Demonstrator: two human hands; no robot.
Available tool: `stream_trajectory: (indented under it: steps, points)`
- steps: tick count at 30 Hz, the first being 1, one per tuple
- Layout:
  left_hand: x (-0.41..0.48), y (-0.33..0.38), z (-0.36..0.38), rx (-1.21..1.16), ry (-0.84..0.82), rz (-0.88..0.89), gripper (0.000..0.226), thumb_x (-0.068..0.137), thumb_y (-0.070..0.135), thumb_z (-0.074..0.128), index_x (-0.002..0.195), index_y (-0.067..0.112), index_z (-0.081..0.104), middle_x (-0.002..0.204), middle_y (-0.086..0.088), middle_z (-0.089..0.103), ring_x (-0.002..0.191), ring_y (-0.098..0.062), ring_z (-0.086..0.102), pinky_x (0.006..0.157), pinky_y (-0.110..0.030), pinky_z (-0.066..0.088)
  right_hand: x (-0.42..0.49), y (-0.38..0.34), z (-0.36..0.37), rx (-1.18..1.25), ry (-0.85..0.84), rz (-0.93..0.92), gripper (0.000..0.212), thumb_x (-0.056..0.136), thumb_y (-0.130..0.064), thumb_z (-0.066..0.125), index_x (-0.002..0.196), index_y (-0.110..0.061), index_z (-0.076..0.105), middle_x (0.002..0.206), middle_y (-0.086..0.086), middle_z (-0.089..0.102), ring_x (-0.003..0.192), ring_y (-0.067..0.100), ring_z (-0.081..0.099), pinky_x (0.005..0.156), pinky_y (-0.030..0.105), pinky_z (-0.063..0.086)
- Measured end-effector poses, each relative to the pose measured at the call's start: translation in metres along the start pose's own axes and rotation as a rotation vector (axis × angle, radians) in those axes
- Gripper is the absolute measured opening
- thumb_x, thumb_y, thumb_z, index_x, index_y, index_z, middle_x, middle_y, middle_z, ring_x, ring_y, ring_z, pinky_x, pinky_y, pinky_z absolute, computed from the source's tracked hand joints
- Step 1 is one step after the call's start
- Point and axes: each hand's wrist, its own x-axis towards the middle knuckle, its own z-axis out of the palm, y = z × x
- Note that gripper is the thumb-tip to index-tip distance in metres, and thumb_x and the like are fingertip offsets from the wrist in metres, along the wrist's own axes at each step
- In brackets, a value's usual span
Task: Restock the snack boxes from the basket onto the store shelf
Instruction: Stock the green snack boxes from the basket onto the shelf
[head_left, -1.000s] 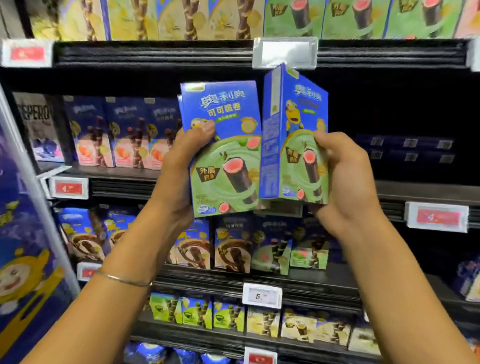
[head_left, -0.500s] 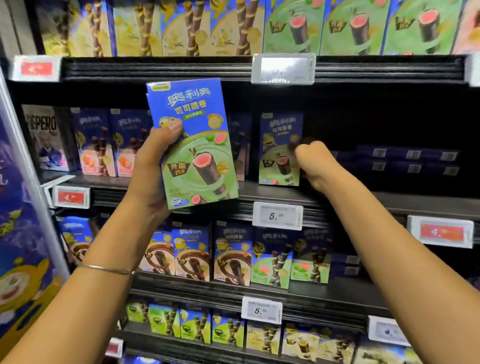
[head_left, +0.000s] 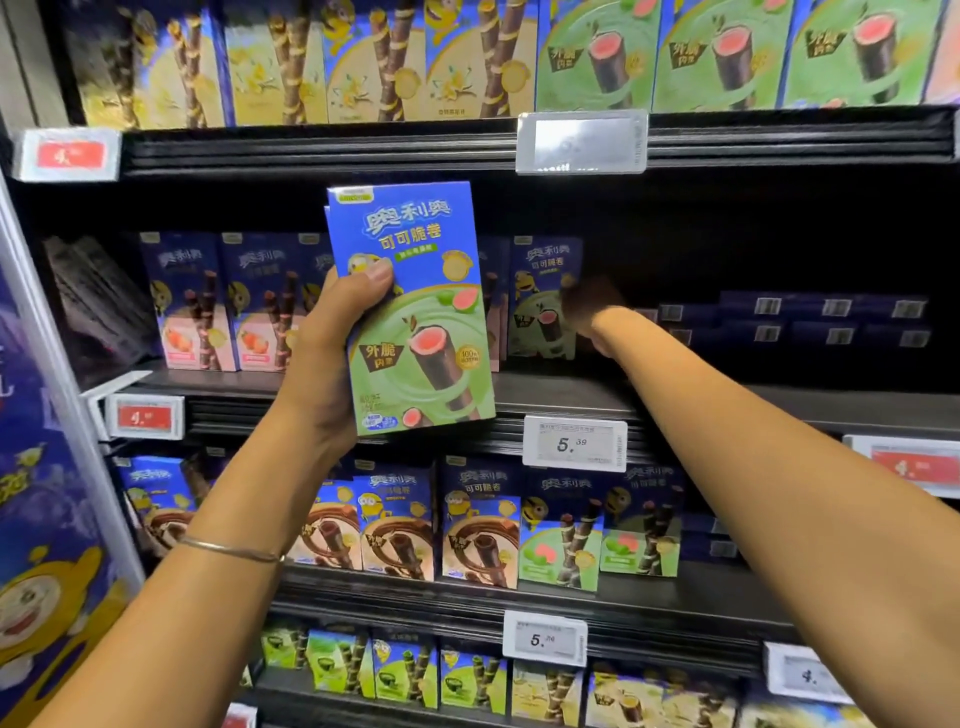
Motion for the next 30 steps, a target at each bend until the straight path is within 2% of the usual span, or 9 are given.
stream_trajectory:
  steps: [5,9,12,15,17,20,26,28,30]
  points:
    - [0.0,-0.001,0.0,-0.011,0.017,-0.012,0.052,0.087,0.029,0.057,0.133,0.006,0.054,0.104,-0.01,0.077,0.088,-0.026,0.077,0.073,-0.037,0.063,0.004,0.001,0.003,-0.028,-0.054,0.007,0.035,0.104,-0.015,0.053,0.134,0.004,0.056,0.135,0.02,0.061,0.123,0.037,0.06,0.105,0.045,0.049]
    - [0.0,-0.003,0.002,-0.006,0.019,-0.018,0.055,0.088,0.03,0.056,0.137,0.005,0.053,0.104,-0.009,0.077,0.089,-0.026,0.077,0.074,-0.037,0.063,0.002,0.002,0.003,-0.019,-0.039,-0.006,0.028,0.105,-0.015,0.051,0.126,0.001,0.061,0.129,0.019,0.064,0.113,0.033,0.063,0.086,0.035,0.046]
    - [-0.001,-0.003,0.008,-0.004,0.046,-0.029,0.069,0.086,0.031,0.057,0.147,-0.001,0.047,0.112,-0.013,0.074,0.094,-0.029,0.074,0.082,-0.042,0.063,-0.003,0.001,-0.001,0.052,-0.051,0.003,0.028,0.108,-0.019,0.045,0.124,-0.004,0.061,0.128,0.016,0.065,0.102,0.025,0.06,0.083,0.034,0.045]
    - [-0.002,-0.004,0.012,0.007,0.06,-0.03,0.077,0.085,0.031,0.058,0.151,-0.003,0.04,0.12,-0.017,0.069,0.098,-0.032,0.071,0.088,-0.046,0.06,-0.015,-0.005,-0.007,0.141,-0.059,0.037,0.035,0.108,-0.026,0.045,0.132,-0.005,0.059,0.129,0.014,0.064,0.11,0.026,0.063,0.084,0.033,0.048]
    - [-0.002,-0.005,0.016,0.002,0.058,-0.028,0.076,0.086,0.03,0.057,0.151,-0.004,0.04,0.121,-0.017,0.068,0.098,-0.032,0.071,0.087,-0.045,0.061,-0.028,-0.011,-0.013,0.207,-0.032,0.033,0.032,0.108,-0.023,0.047,0.131,-0.005,0.058,0.117,0.01,0.064,0.094,0.018,0.062,0.074,0.025,0.046]
    - [-0.002,-0.006,0.023,0.008,0.048,-0.021,0.065,0.087,0.029,0.055,0.143,-0.003,0.048,0.116,-0.016,0.07,0.095,-0.031,0.072,0.085,-0.044,0.061,-0.062,-0.021,-0.025,0.362,0.031,0.005,0.008,0.103,-0.016,0.049,0.106,-0.012,0.055,0.089,-0.001,0.056,0.074,0.008,0.05,0.057,0.023,0.038]
    - [-0.004,-0.01,0.038,0.009,0.055,-0.013,0.057,0.086,0.029,0.056,0.137,0.003,0.053,0.109,-0.014,0.073,0.089,-0.028,0.074,0.08,-0.041,0.062,-0.151,-0.037,-0.041,0.638,-0.067,-0.226,0.037,0.105,-0.05,0.042,0.115,-0.021,0.063,0.119,0.002,0.067,0.113,0.016,0.063,0.098,0.041,0.052]
    - [-0.008,-0.01,0.046,0.023,0.065,-0.013,0.065,0.086,0.029,0.056,0.142,-0.003,0.049,0.117,-0.02,0.07,0.095,-0.031,0.072,0.083,-0.043,0.061,-0.171,-0.036,-0.044,0.731,-0.148,-0.249,0.043,0.103,-0.056,0.042,0.119,-0.022,0.063,0.119,-0.004,0.07,0.113,0.01,0.066,0.095,0.037,0.055]
    - [-0.012,-0.011,0.054,0.051,0.069,-0.013,0.071,0.087,0.029,0.056,0.147,-0.007,0.044,0.129,-0.027,0.065,0.104,-0.037,0.068,0.091,-0.046,0.058,-0.186,-0.034,-0.047,0.779,-0.234,-0.271,0.042,0.099,-0.054,0.053,0.121,-0.019,0.061,0.111,-0.007,0.074,0.1,0.004,0.072,0.077,0.023,0.06]
